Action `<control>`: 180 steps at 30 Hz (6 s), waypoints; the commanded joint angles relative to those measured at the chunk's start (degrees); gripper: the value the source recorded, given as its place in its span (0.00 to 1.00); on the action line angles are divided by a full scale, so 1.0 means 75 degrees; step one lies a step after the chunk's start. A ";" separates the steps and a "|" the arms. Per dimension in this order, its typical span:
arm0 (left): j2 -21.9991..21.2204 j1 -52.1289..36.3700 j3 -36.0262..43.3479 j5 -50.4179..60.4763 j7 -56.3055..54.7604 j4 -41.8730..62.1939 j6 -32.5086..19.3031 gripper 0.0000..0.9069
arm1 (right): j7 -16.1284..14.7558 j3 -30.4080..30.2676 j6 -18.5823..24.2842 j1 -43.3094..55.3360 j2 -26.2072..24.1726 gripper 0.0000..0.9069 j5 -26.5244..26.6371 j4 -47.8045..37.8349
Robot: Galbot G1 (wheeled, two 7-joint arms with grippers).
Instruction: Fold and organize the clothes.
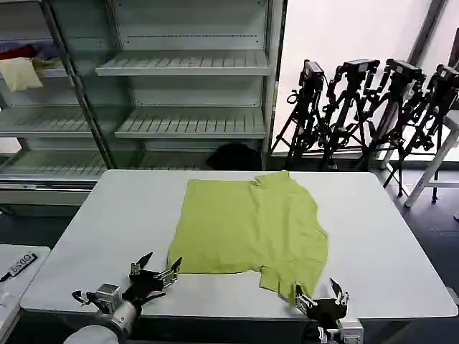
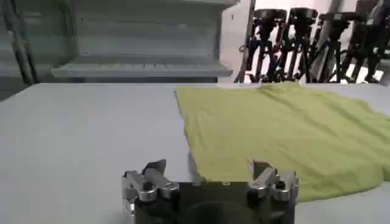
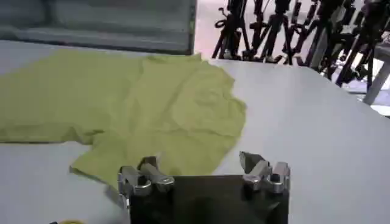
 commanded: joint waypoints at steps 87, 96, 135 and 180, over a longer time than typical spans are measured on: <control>-0.0506 -0.2992 0.0987 0.0302 -0.0049 0.2260 0.0163 0.02 | -0.0055 0.0125 -0.0312 0.4804 0.0051 1.00 0.0286 -0.3178; -0.0552 -0.3051 0.0969 0.0382 -0.0047 0.2242 0.0025 1.00 | 0.0009 0.0203 -0.0248 0.4986 0.0087 1.00 0.0101 -0.3321; -0.0620 -0.2348 0.0888 0.0598 -0.0041 0.1948 0.0170 1.00 | -0.0627 0.1210 -0.0143 0.3290 0.0061 0.00 0.0031 -0.2931; 0.0165 -0.0068 0.0177 0.1271 0.0415 -0.0045 0.0107 0.00 | -0.0674 0.1028 -0.0332 0.1487 -0.0243 0.00 0.0575 -0.0479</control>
